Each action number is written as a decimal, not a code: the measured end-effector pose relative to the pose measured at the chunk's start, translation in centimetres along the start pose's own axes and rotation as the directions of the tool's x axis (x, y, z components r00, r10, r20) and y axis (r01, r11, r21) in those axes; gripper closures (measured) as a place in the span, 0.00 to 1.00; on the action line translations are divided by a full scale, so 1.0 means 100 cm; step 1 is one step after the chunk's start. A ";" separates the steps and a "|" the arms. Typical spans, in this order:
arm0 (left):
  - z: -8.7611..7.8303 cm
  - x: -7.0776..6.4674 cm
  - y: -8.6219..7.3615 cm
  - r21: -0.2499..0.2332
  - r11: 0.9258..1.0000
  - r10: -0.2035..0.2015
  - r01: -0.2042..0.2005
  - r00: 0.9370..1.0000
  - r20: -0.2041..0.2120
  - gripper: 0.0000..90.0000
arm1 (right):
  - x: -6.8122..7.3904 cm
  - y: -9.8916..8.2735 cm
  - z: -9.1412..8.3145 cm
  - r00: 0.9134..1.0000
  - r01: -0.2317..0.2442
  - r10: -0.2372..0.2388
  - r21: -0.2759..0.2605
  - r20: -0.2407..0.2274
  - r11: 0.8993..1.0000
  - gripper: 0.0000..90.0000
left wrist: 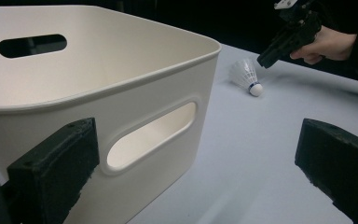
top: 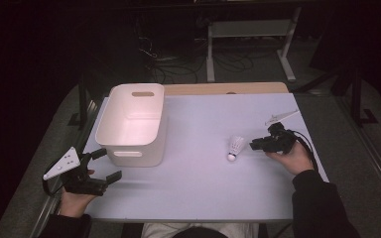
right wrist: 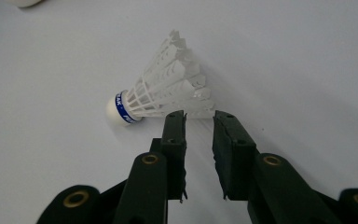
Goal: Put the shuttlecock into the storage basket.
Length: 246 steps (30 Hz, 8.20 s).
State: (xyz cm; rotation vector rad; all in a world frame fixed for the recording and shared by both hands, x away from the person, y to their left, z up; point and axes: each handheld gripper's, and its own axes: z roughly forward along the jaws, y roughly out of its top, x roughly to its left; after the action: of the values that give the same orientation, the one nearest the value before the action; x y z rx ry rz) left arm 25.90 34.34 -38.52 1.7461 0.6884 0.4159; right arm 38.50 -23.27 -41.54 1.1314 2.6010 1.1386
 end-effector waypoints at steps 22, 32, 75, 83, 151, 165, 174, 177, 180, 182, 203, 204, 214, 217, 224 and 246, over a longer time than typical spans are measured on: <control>0.000 0.000 0.000 0.000 1.000 0.000 0.000 1.000 0.001 0.00 | -0.005 0.001 0.020 1.000 0.000 -0.001 0.043 0.022 0.999 0.98; -0.001 0.000 0.000 -0.003 1.000 -0.002 0.002 1.000 0.000 0.00 | -0.005 0.004 0.028 0.999 -0.010 0.008 0.048 0.031 0.999 0.99; -0.002 0.000 0.000 -0.007 1.000 -0.001 0.001 1.000 0.006 0.00 | 0.011 0.037 0.063 0.999 -0.005 0.005 0.013 -0.038 1.000 0.99; -0.002 0.000 0.000 -0.006 1.000 -0.002 0.002 1.000 0.008 0.00 | 0.014 0.038 0.069 0.999 0.003 -0.002 0.020 -0.048 1.000 0.99; -0.001 0.000 0.000 -0.002 1.000 0.000 0.000 1.000 0.015 0.00 | 0.043 0.053 0.062 0.991 0.084 -0.085 -0.020 -0.102 0.996 0.98; -0.001 0.000 0.000 0.000 1.000 0.001 -0.001 1.000 0.016 0.00 | 0.048 0.054 0.045 0.990 0.098 -0.100 -0.021 -0.100 0.995 0.95; -0.001 0.000 0.000 0.004 1.000 0.000 0.000 1.000 0.020 0.00 | 0.054 0.056 0.041 0.991 0.086 -0.085 0.003 -0.105 0.996 0.87; -0.001 0.000 0.000 0.003 1.000 -0.001 0.001 1.000 0.020 0.00 | 0.057 0.057 0.039 0.991 0.081 -0.080 0.010 -0.109 0.997 0.80; 0.000 0.000 0.000 0.008 1.000 0.000 0.000 1.000 0.022 0.00 | 0.060 0.059 0.039 0.990 0.082 -0.078 0.026 -0.114 0.996 0.70; 0.000 -0.001 0.000 0.008 1.000 0.000 0.000 1.000 0.022 0.00 | 0.063 0.060 0.039 0.991 0.078 -0.074 0.031 -0.113 0.996 0.65; -0.001 0.000 0.000 0.005 1.000 0.000 0.000 1.000 0.023 0.00 | 0.076 0.063 0.043 0.994 0.070 -0.064 0.061 -0.092 0.996 0.13; -0.001 0.000 0.000 0.005 1.000 0.000 0.000 1.000 0.023 0.00 | 0.076 0.063 0.044 0.994 0.069 -0.063 0.061 -0.094 0.996 0.11; -0.001 0.000 0.000 0.005 1.000 0.001 -0.001 1.000 0.023 0.00 | 0.078 0.058 0.055 0.996 0.049 -0.042 0.093 -0.083 0.994 0.00; -0.001 -0.001 0.000 0.006 1.000 0.001 -0.001 1.000 0.024 0.00 | 0.078 0.056 0.059 0.995 0.046 -0.037 0.103 -0.088 0.994 0.00; -0.001 -0.001 0.000 0.004 1.000 0.001 -0.001 1.000 0.027 0.00 | 0.081 0.053 0.067 0.995 0.046 -0.035 0.127 -0.092 0.991 0.00; -0.001 -0.001 0.000 0.005 1.000 -0.002 0.001 1.000 0.029 0.00 | 0.082 0.044 0.082 0.996 0.050 -0.036 0.168 -0.086 0.984 0.11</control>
State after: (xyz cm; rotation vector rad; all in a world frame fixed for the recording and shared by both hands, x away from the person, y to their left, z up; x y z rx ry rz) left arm 25.79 34.37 -38.53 1.7529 0.6707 0.3876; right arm 38.07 -10.95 -42.79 1.0728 2.8180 0.9910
